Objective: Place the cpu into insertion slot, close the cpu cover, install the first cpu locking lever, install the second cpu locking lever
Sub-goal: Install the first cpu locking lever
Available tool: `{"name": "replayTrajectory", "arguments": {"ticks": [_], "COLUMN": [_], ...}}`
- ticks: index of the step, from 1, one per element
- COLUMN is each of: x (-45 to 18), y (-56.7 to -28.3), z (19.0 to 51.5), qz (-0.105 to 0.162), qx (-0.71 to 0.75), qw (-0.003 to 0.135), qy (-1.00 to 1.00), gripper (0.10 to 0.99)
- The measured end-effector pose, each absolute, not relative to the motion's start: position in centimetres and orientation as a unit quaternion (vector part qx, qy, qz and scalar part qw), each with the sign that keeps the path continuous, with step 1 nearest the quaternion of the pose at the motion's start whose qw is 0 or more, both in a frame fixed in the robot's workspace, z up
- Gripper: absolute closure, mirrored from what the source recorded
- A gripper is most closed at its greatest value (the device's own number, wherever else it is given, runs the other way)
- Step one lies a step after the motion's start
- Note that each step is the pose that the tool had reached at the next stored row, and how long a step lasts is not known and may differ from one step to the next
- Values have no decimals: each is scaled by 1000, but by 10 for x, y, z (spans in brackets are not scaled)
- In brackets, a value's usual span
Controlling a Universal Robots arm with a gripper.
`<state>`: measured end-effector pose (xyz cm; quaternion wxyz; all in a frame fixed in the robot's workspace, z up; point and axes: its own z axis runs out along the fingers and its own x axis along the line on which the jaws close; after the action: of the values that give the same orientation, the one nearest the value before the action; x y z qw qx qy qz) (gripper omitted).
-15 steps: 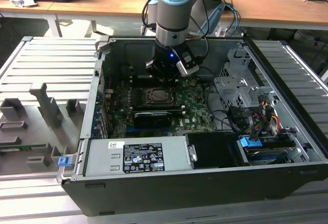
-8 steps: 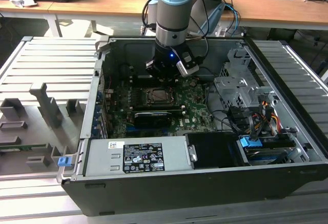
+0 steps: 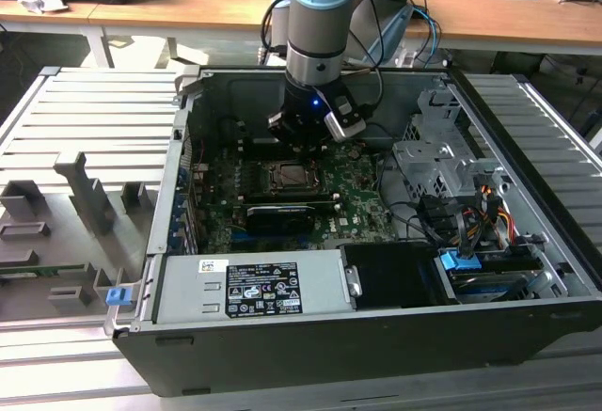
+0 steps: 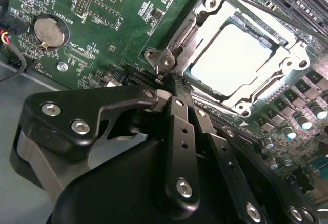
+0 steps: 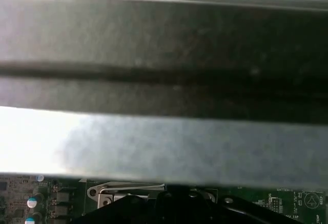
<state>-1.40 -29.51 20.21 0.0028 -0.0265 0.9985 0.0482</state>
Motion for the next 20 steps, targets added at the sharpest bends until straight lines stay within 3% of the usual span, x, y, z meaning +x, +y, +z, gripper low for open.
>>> {"name": "replayTrajectory", "arguments": {"ticks": [11, 20], "x": [-13, -13], "y": [-295, -295], "z": [202, 201], "qz": [34, 40], "qx": [-27, -27], "qw": [2, 2], "qy": [999, 999], "gripper": [980, 980]}}
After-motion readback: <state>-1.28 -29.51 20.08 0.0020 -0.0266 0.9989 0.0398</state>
